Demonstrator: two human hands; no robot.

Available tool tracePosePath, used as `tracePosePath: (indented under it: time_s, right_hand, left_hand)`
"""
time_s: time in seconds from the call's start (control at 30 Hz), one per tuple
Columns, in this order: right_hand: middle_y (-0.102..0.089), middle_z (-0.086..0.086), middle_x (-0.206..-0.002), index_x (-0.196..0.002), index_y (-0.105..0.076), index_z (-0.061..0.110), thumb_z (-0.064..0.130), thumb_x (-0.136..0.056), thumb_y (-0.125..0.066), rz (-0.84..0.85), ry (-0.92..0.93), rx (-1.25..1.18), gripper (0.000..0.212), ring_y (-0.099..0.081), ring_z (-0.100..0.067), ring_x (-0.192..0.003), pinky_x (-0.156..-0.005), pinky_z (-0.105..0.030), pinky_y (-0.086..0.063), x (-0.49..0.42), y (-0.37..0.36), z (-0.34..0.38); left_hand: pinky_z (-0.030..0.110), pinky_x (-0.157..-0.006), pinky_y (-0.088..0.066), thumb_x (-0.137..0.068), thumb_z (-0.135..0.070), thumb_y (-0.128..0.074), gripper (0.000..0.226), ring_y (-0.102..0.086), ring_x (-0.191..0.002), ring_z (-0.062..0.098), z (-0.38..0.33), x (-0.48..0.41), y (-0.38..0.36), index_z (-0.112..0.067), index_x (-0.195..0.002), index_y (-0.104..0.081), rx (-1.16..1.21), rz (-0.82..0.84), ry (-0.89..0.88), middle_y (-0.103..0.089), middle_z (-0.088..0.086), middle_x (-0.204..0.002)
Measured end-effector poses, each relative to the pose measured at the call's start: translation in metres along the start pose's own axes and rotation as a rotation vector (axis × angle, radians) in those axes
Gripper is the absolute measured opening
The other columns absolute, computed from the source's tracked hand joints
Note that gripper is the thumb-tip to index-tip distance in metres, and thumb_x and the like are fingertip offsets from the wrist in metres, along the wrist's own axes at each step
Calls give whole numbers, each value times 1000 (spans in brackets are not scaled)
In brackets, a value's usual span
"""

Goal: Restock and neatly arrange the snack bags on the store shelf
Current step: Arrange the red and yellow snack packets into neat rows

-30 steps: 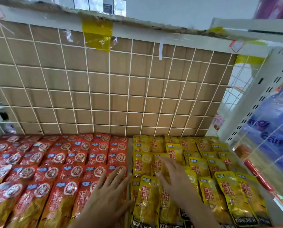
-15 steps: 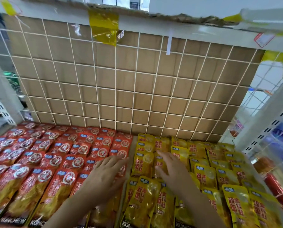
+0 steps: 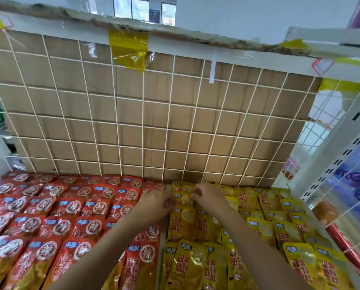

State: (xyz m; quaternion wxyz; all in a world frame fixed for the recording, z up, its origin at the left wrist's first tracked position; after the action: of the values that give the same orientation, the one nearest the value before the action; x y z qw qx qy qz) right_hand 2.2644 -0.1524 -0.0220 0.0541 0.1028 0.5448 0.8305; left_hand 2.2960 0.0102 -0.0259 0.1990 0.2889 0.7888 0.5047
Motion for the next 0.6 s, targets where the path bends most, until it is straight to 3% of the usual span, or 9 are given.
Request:
tracePosePath:
  time_s: [0.1, 0.3, 0.5, 0.6]
  right_hand:
    - [-65, -4, -105, -100, -66, 14, 22, -87, -62, 12, -38, -158, 16, -59, -20, -100, -72, -22, -37, -9, -3, -4]
    - [-66, -7, -106, -99, -67, 10, 18, -88, -60, 0, -89, -231, 15, -60, -22, -99, -71, -22, -38, -19, -7, -9]
    - [-67, -7, -100, -91, -67, 13, 26, -87, -62, -61, -156, -276, 15, -63, -25, -92, -82, -41, -53, -24, -13, -11]
    - [-67, -7, -97, -91, -67, 13, 25, -87, -62, -75, -152, -293, 14, -65, -23, -85, -78, -41, -55, -24, -13, -12]
  left_hand:
    - [27, -90, -39, -91, -31, -54, 21, -57, -102, 11, 4, -6, -1, -23, -107, -65, 52, 28, 8, -65, -4, -109]
    - [27, -87, -41, -91, -28, -55, 20, -57, -101, 14, 8, -13, -4, -18, -105, -65, 86, 92, 14, -65, 1, -109]
    - [27, -86, -42, -92, -25, -54, 21, -56, -103, 16, 8, -17, -3, -14, -106, -65, 141, 107, 22, -63, 3, -110]
    - [25, -83, -43, -93, -26, -53, 21, -56, -100, 16, 8, -19, -2, -13, -104, -64, 158, 104, 26, -63, 3, -108]
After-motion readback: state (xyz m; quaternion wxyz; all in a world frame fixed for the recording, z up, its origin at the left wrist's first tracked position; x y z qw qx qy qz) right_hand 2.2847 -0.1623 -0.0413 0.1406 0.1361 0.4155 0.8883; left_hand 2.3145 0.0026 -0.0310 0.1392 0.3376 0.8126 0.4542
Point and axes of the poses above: each hand's wrist, its own x-axis away from the middle knuckle, its own y-axis out of the back of the hand, z = x × y, the point moved 4 cm from there along -x, towards the middle knuckle
